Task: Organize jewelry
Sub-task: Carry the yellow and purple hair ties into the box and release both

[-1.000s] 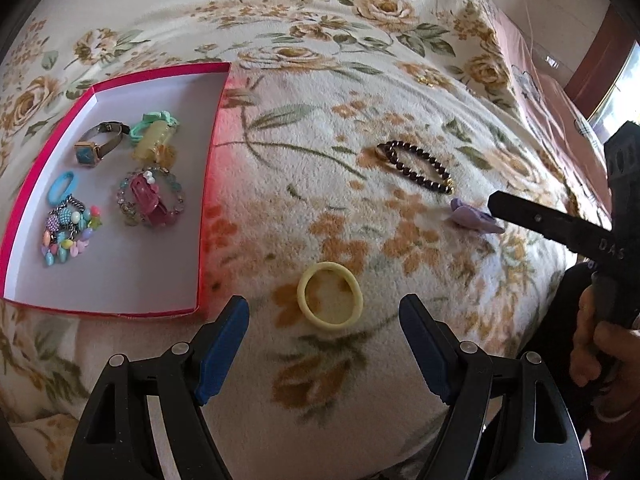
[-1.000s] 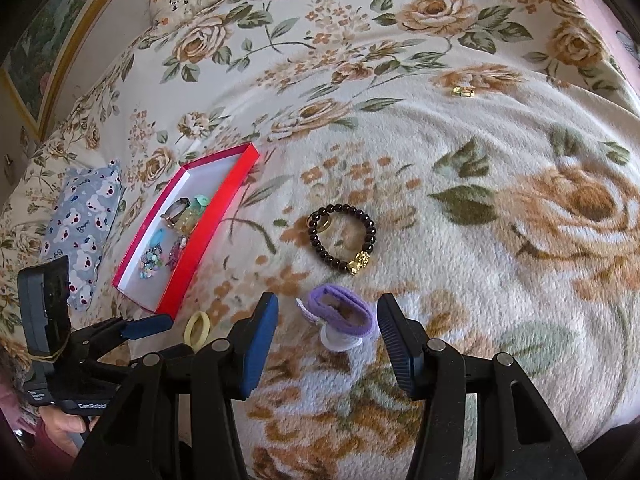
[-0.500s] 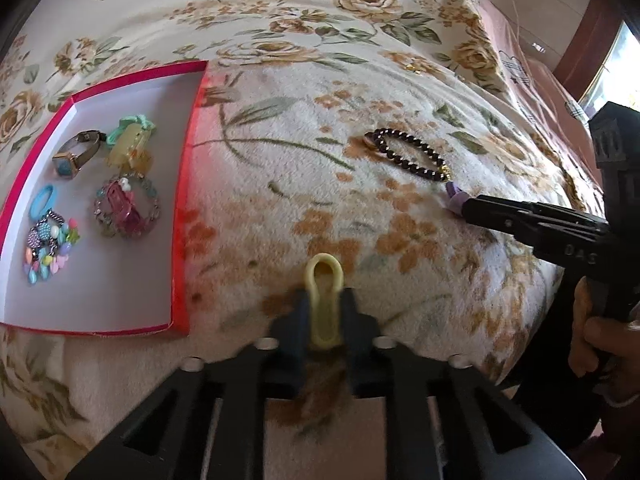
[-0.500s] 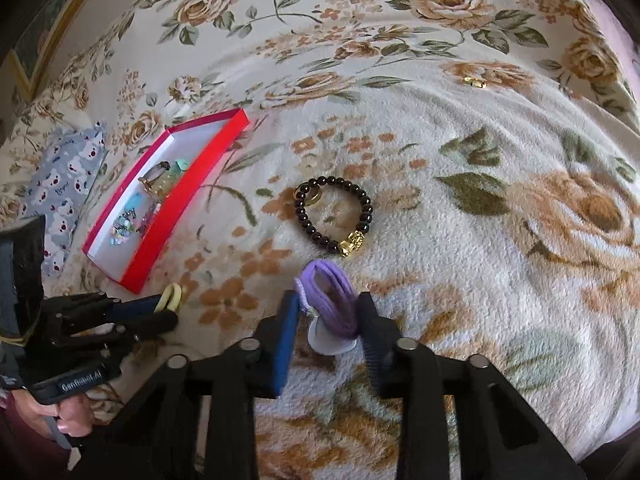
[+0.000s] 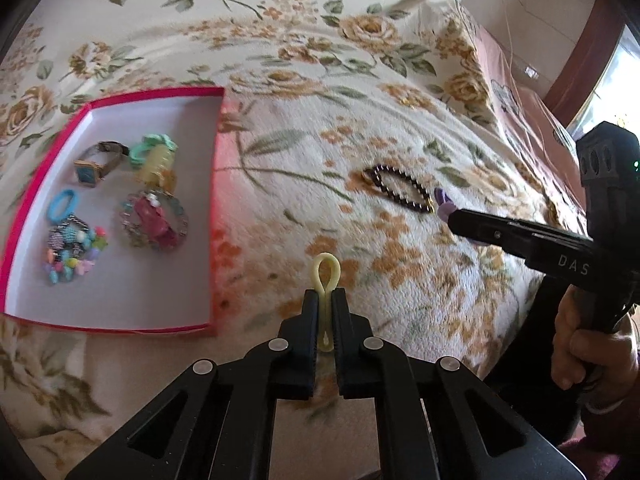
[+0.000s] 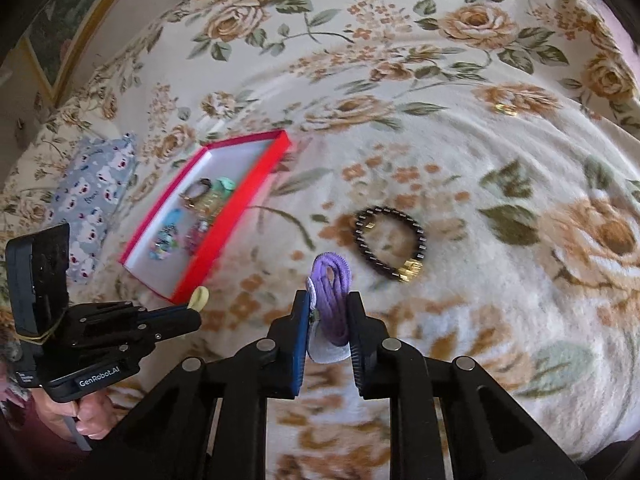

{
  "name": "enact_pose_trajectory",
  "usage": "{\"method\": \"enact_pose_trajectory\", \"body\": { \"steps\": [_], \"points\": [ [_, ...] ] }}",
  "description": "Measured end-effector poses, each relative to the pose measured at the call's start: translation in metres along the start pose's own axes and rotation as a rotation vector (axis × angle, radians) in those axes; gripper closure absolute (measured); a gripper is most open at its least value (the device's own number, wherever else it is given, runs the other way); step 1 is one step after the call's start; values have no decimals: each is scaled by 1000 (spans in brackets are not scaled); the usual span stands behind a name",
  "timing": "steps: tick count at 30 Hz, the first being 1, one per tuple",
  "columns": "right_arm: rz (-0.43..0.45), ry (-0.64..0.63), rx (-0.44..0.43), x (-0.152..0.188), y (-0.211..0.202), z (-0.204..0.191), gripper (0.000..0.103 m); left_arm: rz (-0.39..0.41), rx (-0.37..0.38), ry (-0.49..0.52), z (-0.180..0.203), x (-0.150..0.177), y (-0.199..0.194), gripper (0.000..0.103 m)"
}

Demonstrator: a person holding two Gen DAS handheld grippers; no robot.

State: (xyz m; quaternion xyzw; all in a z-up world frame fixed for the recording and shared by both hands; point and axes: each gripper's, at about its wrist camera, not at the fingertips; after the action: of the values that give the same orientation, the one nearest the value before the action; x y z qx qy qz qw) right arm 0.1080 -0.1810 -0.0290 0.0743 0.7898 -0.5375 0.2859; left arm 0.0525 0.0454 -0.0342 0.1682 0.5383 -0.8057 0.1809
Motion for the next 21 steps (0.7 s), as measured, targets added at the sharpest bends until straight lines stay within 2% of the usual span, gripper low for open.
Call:
{"method": "enact_pose_trajectory", "body": {
  "steps": [9, 21],
  "points": [
    [16, -40, -70, -19, 7, -36, 85, 89, -22, -55, -31, 1, -48, 97],
    [5, -135, -157, -42, 30, -93, 85, 154, -66, -149, -78, 4, -85, 97]
  ]
}}
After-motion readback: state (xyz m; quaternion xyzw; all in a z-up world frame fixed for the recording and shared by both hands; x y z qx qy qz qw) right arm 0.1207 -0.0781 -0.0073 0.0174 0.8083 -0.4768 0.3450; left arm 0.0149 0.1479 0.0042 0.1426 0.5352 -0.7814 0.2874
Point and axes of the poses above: each gripper's, at about its wrist camera, not at the fingertips, and y roughly the way its jaws point, z to its right, x to its underside, and after that the axes turned 12 degrees about -y, right-handed
